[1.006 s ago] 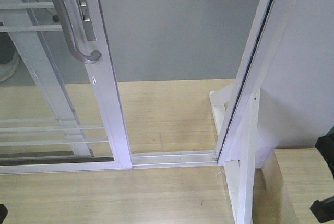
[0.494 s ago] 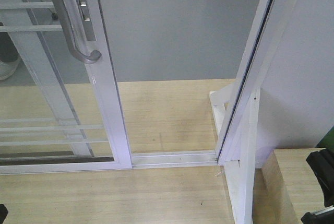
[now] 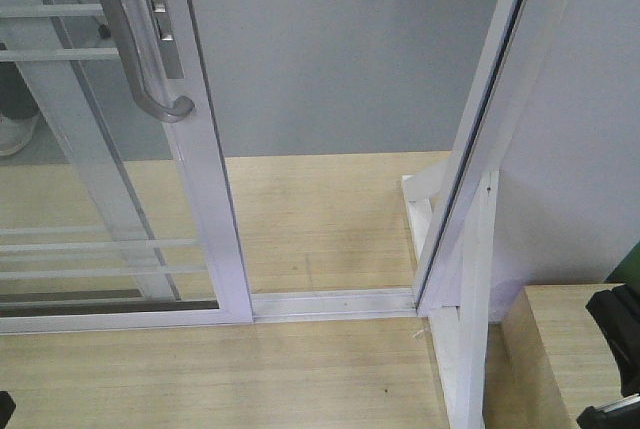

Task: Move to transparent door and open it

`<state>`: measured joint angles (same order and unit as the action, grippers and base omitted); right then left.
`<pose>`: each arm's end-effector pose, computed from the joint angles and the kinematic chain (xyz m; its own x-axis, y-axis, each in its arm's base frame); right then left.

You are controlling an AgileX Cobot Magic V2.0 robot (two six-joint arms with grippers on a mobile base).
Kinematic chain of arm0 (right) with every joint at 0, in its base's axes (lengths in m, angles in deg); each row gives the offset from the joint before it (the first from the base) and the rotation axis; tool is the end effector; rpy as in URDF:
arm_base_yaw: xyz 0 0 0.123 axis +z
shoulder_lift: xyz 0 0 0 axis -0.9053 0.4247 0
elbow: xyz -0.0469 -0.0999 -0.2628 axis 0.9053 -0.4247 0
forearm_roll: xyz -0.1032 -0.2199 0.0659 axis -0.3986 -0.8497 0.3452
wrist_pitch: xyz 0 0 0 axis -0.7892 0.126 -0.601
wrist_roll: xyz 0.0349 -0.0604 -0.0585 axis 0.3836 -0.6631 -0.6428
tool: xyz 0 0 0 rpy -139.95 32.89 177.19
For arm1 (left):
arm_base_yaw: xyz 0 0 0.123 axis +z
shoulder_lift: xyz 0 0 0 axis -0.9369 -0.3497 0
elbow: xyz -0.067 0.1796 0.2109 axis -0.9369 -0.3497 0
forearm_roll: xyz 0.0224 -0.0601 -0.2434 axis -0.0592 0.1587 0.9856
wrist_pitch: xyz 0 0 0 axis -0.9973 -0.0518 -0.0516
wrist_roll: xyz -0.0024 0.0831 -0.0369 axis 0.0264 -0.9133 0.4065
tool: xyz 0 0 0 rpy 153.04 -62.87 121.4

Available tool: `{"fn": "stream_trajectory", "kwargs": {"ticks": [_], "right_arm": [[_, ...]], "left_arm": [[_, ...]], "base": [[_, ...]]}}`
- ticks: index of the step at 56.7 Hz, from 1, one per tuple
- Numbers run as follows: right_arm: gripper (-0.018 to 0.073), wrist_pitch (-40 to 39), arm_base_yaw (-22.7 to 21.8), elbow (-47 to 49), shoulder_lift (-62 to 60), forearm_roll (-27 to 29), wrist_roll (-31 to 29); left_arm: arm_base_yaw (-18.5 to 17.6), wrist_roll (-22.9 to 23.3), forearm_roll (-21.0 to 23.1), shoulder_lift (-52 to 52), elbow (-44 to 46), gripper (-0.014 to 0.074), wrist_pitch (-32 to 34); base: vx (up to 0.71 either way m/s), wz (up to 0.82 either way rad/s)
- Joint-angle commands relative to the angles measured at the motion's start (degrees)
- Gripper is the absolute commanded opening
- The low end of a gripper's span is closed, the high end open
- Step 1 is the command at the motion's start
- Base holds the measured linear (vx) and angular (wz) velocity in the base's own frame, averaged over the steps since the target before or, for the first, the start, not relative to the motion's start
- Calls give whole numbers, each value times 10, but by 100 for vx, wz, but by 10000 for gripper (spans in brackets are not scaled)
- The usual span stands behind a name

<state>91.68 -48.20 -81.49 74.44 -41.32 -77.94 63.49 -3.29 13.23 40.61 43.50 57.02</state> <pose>0.0537 0.0156 0.1840 -0.1640 0.0248 -0.9862 -0.2705 0.9602 0.0691 0.0539 -0.0034 0.1746 -0.2494 -0.0134 -0.9683 0.0716 0.9969 -0.0322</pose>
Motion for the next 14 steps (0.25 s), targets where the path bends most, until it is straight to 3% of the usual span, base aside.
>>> {"fn": "stream_trajectory", "kwargs": {"ticks": [1, 14], "right_arm": [[-3, -47, -2, -3, -7, -1, -4], [-3, -47, -2, -3, -7, -1, -4]], "left_arm": [[-4, 2, 3, 8, -9, 2, 43], [-4, 2, 3, 8, -9, 2, 43]], "base": [[0, 0], [0, 0]]}}
